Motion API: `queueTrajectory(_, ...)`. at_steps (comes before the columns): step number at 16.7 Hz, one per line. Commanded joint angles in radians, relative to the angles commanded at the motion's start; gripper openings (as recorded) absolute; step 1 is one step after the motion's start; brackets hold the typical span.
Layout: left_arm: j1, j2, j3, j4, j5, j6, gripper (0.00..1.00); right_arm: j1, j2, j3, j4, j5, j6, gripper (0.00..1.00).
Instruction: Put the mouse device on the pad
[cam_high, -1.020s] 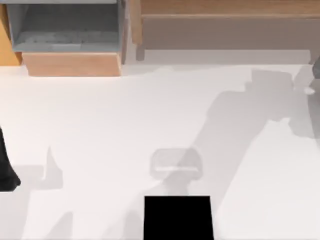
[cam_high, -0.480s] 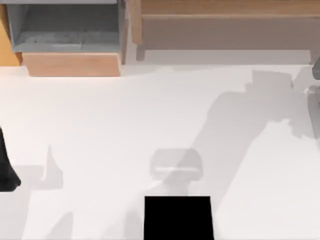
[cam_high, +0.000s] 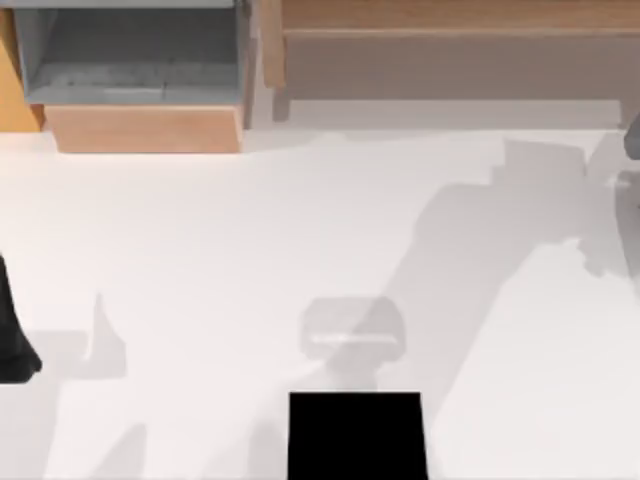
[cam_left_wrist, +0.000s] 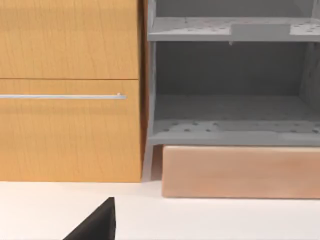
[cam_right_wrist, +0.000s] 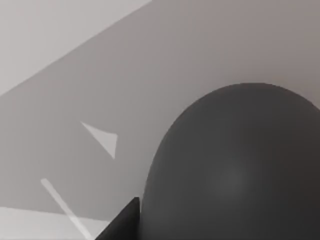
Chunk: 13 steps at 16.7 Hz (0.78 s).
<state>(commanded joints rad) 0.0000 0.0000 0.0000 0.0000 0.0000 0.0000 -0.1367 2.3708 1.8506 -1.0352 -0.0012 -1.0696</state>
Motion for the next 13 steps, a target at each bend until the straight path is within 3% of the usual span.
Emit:
queueTrajectory(4, 0.0, 0.0, 0.0, 0.0, 0.0, 0.0, 1.0, 0.0, -0.007, 0.073, -0.073, -0.001, -0.004, 0.0)
queueTrajectory(9, 0.0, 0.0, 0.0, 0.0, 0.0, 0.0, 1.0, -0.002, -0.035, 0.266, -0.313, 0.0, -0.004, 0.0)
queueTrajectory(13, 0.0, 0.0, 0.0, 0.0, 0.0, 0.0, 1.0, -0.002, -0.048, 0.315, -0.364, -0.001, -0.003, 0.0)
